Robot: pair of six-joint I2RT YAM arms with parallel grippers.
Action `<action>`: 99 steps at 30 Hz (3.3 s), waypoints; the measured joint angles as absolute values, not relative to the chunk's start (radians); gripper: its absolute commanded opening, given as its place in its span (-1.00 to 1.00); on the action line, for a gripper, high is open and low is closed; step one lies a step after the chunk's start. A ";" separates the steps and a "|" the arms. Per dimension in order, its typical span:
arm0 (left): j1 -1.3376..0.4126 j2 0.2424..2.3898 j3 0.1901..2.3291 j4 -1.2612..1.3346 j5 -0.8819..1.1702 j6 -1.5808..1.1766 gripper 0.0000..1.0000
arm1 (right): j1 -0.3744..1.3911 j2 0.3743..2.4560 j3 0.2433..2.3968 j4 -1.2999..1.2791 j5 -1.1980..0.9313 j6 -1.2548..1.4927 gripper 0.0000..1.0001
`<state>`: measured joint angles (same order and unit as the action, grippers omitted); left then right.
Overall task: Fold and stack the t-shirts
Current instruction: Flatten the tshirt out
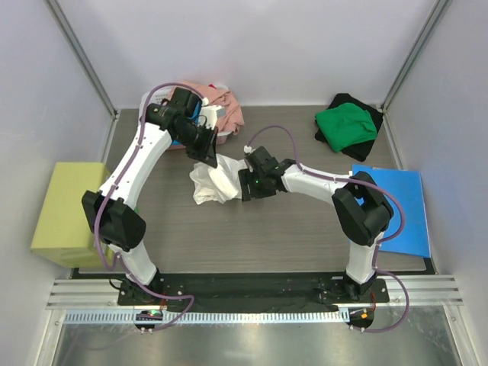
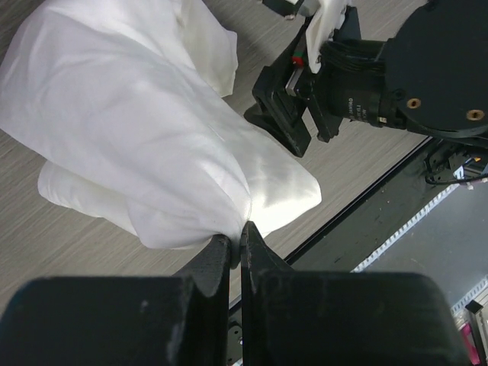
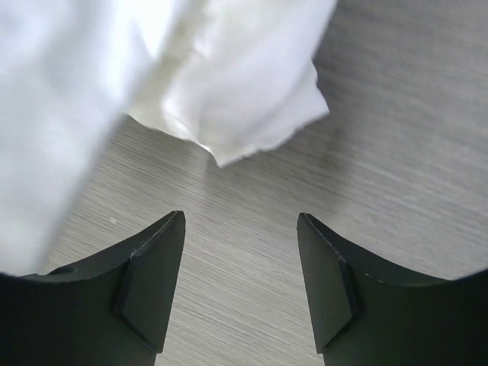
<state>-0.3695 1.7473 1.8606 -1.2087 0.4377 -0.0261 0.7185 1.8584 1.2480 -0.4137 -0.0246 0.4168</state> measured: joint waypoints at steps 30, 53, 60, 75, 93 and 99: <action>-0.319 1.703 1.789 -1.189 0.473 -0.019 -0.99 | 0.692 2.010 1.372 -0.273 0.041 0.398 -0.52; -0.268 1.689 2.219 -1.291 0.453 0.015 -0.99 | 0.685 1.348 1.320 -0.338 0.220 0.390 -0.98; -0.257 1.505 2.123 -1.316 0.451 0.122 -0.99 | 0.685 0.978 1.290 -0.431 0.255 0.425 -0.97; -0.258 1.156 1.696 -1.362 0.510 0.405 -0.97 | 0.685 0.865 1.329 -0.778 0.283 0.496 -0.97; -0.260 1.426 1.811 -1.336 0.520 0.508 -0.99 | 0.685 0.831 1.353 -0.802 0.267 0.493 -0.98; -0.311 1.230 1.832 -1.344 0.464 0.549 -0.98 | 0.685 0.717 1.401 -0.802 0.151 0.473 -0.97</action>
<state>-0.3111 1.2301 1.8324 -1.3437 0.4644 0.5491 0.6849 0.7170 1.4014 -0.8021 0.1513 0.4732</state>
